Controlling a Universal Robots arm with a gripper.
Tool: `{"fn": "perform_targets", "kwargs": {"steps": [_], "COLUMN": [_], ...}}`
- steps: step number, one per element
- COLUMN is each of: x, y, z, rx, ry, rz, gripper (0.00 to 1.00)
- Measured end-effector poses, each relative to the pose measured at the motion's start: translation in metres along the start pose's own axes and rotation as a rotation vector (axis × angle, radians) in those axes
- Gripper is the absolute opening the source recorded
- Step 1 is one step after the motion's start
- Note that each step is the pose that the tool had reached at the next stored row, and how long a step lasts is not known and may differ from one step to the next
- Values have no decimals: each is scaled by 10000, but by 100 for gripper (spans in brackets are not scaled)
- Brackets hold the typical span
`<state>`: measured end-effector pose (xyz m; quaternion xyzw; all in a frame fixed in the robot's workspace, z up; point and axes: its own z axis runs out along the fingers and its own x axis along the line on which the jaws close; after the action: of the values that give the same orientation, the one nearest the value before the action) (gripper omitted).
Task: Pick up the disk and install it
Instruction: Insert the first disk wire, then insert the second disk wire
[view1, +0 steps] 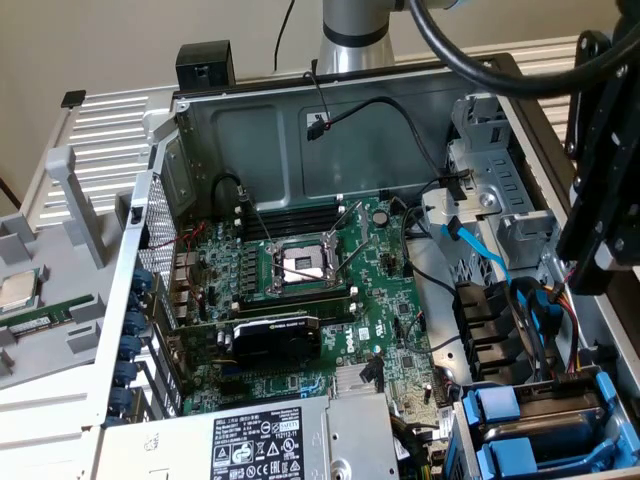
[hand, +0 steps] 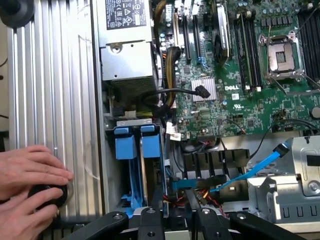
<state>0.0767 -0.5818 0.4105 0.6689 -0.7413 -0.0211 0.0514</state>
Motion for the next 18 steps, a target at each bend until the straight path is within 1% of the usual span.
{"fn": "perform_targets", "kwargs": {"steps": [2, 3, 5, 6, 8, 10, 12, 13, 14, 16, 18], "x": [-1, -1, -1, -1, -7, -30, -57, -71, -87, -116, -117], "y": [9, 13, 23, 24, 30, 68, 107, 121, 131, 138, 134], "z": [14, 23, 45, 60, 97, 133, 159, 170, 180, 196, 221], "rx": [-101, -137, -187, -201, -203, -201, -196, -194, -189, -179, -173], "ry": [24, 31, 38, 40, 41, 54, 92, 118, 162, 267, 332], "rz": [-4, -6, -7, -11, -14, -24, -32, -35, -32, -22, -17], "gripper": [31, 31, 31, 31, 31, 31, 31, 31, 31, 31, 31]}}
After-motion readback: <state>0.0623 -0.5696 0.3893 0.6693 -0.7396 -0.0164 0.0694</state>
